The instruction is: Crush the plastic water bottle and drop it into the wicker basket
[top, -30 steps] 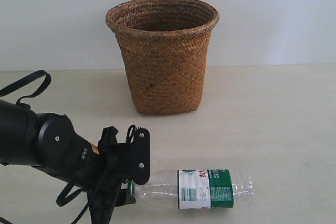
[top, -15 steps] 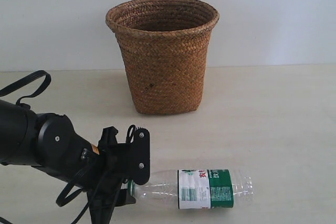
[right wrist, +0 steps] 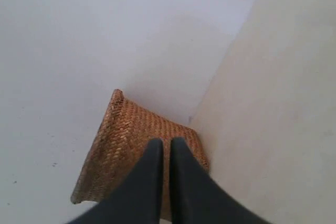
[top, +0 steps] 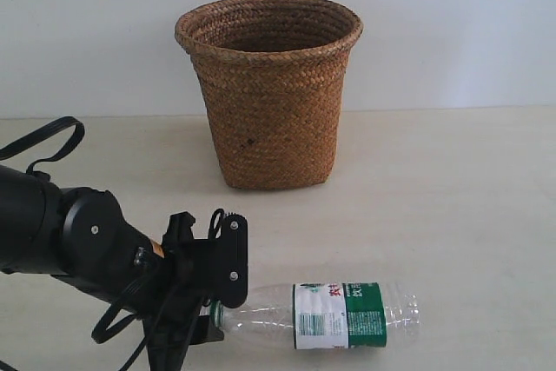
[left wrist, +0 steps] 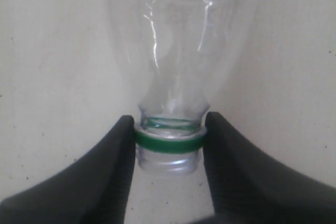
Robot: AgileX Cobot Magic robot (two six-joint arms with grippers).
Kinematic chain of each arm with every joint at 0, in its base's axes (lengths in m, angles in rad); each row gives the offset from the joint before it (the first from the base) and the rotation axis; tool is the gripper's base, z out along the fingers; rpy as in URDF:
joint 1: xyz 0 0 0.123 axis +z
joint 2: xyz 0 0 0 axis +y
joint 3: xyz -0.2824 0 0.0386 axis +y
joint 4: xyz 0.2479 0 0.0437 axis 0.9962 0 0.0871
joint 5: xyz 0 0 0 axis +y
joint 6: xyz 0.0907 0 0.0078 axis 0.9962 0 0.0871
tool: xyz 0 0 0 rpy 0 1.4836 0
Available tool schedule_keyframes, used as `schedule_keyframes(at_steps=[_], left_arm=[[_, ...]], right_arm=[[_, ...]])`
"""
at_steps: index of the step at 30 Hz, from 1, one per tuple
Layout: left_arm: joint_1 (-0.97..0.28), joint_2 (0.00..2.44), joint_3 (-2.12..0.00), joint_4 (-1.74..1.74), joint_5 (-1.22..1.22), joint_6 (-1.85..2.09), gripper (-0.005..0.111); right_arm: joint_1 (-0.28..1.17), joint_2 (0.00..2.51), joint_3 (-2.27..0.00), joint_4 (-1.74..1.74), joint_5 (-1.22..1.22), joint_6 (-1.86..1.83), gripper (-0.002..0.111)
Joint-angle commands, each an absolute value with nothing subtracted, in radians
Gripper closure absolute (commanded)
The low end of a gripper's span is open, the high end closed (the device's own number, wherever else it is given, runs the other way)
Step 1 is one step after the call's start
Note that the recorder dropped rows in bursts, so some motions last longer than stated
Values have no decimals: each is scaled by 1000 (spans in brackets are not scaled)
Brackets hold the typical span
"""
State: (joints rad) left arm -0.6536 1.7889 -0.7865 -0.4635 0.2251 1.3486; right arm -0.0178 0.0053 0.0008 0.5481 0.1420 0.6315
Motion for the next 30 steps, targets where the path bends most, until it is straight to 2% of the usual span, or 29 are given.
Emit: schedule_keyframes(at_steps=[1, 14, 22, 27, 30], left_arm=[[-661, 1792, -791, -460, 234, 1339, 103], [-661, 1792, -791, -460, 226, 1339, 103], [-661, 1792, -791, -460, 202, 1339, 103], [-661, 1792, -791, -460, 202, 1339, 103], [-661, 1792, -791, -460, 204, 1339, 103]], right_arm=[[-20, 0, 0, 572, 140, 625, 107], [131, 44, -197, 624, 281, 185, 107], [286, 514, -369, 698, 343, 19, 107], [440, 929, -605, 702, 413, -137, 107], [442, 1091, -645, 723, 365, -110, 107]])
